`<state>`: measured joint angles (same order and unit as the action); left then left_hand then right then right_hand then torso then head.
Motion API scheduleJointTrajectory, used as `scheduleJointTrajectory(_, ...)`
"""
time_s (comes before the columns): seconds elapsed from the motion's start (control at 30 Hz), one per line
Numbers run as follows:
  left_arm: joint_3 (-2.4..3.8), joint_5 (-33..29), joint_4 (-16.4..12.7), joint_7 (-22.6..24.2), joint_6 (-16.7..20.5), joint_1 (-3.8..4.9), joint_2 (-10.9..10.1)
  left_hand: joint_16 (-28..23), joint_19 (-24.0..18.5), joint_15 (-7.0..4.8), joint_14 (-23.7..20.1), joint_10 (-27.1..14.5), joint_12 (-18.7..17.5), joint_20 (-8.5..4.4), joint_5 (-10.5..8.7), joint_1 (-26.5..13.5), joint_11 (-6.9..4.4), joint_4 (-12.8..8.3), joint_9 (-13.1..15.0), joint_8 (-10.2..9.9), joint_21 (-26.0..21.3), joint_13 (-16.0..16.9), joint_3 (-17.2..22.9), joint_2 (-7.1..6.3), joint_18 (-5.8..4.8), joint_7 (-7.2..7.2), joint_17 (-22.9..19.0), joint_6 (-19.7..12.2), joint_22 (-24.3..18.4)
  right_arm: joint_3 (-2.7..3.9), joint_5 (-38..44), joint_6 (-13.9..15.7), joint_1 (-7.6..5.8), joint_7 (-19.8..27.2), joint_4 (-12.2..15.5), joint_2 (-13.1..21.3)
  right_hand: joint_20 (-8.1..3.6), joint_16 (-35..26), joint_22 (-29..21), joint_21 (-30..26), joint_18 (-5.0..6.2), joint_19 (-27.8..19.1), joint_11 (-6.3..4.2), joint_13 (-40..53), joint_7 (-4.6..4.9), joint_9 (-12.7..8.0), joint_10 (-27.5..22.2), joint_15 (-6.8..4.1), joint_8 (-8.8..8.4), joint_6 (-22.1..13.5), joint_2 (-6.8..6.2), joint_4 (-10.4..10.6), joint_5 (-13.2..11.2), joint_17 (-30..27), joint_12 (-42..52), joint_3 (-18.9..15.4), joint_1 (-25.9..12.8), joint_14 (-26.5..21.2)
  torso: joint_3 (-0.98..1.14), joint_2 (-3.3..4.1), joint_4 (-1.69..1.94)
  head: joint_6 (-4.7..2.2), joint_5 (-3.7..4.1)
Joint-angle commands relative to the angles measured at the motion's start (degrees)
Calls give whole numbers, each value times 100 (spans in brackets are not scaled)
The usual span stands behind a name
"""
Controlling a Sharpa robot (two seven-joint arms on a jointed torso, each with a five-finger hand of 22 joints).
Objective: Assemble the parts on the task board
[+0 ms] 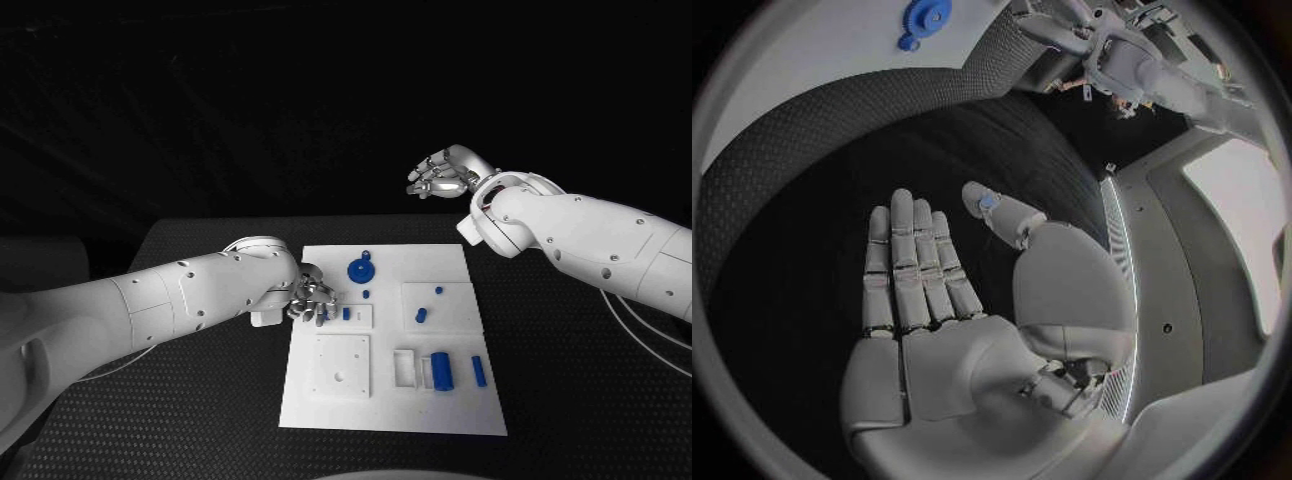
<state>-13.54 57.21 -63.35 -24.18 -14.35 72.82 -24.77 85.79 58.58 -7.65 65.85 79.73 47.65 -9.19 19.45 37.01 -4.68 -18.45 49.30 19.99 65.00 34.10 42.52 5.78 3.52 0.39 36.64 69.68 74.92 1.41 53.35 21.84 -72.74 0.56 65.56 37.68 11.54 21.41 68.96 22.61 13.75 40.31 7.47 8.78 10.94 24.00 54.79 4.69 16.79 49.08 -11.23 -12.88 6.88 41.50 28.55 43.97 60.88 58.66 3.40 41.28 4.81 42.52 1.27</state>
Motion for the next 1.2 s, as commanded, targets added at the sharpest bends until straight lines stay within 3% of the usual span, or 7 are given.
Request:
scheduleJointTrajectory(0.03, -7, 60, 8, -79, 154, -23, 34, -35, 0, -395, 385, 16, 37, -597, -329, 151, -96, 318, 39, -61, 30, 12, 335, 41, 150, -2, 16, -79, 68, 3, 3, -80, 4, 51, -2, -5, 47, -26, 8, -26, 13, -5, 3, -11, -2, -7, 41, 23, 22, -13, 61, -2, -4, 8, -35, -49, 11, 33, 2, -2, -1, 11, 3)
scheduleJointTrajectory(0.2, -6, 55, 23, -86, 231, -23, 36, -60, -6, -358, 373, -20, 64, -598, -1189, 310, -48, 621, 76, -264, 28, 55, 299, -153, 161, 51, 54, -236, 60, 3, 3, -82, 8, 50, -1, -4, 48, -29, 9, -28, 13, -7, 4, -15, -2, -8, 41, 24, 21, -14, 60, -4, -4, 9, -38, -50, 12, 32, -2, -4, 0, 2, 13)
scheduleJointTrajectory(0.27, -6, 53, 35, -91, 229, -23, 36, -68, -11, -355, 371, -30, 66, -595, -1361, 301, -48, 727, 89, -294, 28, 63, 249, -275, 160, 57, 63, -228, 59, 3, 3, -82, 10, 48, -1, -1, 48, -30, 9, -29, 14, -8, 5, -16, -2, -9, 40, 24, 21, -14, 59, -5, -4, 9, -39, -50, 12, 31, -3, -4, -3, -2, 10)
scheduleJointTrajectory(0.33, -6, 51, 40, -104, 247, -23, 34, -73, -12, -333, 364, -49, 71, -594, -1248, 202, -41, 734, 120, -327, 47, 79, -33, -370, 159, 54, 77, -238, 68, 3, 3, -81, 11, 48, 0, 3, 49, -32, 10, -30, 14, -9, 5, -19, -1, -10, 40, 25, 21, -15, 57, -7, -3, 9, -40, -51, 13, 30, -3, -5, -4, -8, 18)
scheduleJointTrajectory(0.6, -6, 50, 55, -122, 257, -23, 18, -124, -66, -357, 323, -124, 63, -610, -1405, 150, -45, 827, 204, -424, 5, 115, -532, -858, 195, 65, 102, -265, 48, 3, 3, -92, 13, 40, 3, 8, 53, -44, 13, -38, 15, -17, 10, -33, 2, -17, 35, 29, 17, -25, 44, -13, 0, 10, -49, -56, 15, 24, -1, -6, 3, -4, 20)
scheduleJointTrajectory(1.07, -3, 35, 21, -113, 319, -23, -57, -140, -79, -359, 311, -144, 66, -616, -1541, 143, -49, 1014, 251, -473, -15, 135, -634, -1126, 209, 64, 122, -263, 40, 2, 3, -91, 21, 38, 1, 8, 59, -58, 17, -47, 15, -27, 15, -49, 8, -26, 30, 35, 11, -37, 34, -15, 0, 12, -58, -64, 13, 16, -3, -5, 1, -10, 22)
scheduleJointTrajectory(1.2, 15, -30, -34, -134, 372, -23, -124, -147, -79, -361, 308, -150, 67, -618, -1652, 113, -51, 1140, 277, -494, -21, 144, -674, -1328, 215, 63, 134, -257, 37, 2, 3, -86, 24, 38, 1, 13, 60, -61, 18, -49, 16, -30, 17, -53, 10, -28, 30, 36, 9, -41, 32, -15, 1, 13, -60, -66, 12, 14, -6, -5, 3, -22, 27)
